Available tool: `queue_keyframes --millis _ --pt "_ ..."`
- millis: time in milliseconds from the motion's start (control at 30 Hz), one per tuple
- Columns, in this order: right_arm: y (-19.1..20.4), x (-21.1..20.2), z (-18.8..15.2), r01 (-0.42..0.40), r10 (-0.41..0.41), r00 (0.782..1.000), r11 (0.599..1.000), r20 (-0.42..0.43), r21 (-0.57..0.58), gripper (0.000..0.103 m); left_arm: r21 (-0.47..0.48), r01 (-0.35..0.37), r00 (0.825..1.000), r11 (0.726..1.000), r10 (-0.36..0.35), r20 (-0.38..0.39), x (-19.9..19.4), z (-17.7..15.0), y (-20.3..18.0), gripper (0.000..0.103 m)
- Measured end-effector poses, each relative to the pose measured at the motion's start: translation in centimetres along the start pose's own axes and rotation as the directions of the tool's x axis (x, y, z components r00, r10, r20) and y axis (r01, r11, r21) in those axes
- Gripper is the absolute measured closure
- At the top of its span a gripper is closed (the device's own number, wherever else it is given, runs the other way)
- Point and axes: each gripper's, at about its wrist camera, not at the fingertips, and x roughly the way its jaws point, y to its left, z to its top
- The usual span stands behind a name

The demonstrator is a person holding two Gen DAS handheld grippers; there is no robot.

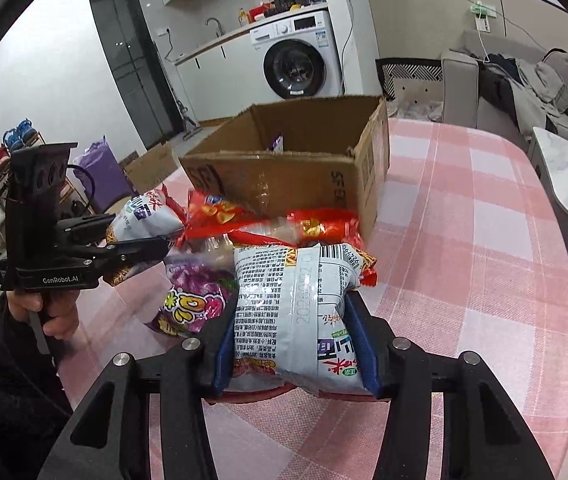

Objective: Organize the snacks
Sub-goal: 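Lift both bags and carry them over the cardboard box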

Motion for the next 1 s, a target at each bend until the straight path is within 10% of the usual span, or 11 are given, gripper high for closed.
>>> queue_keyframes --millis 1000 --pt "1.2 -2.5 5.3 0.015 -0.042 0.977 0.991 0.207 0.133 0.053 -0.017 -0.108 0.979 0.994 0.109 0.171 -5.8 5.3 -1.3 0.056"
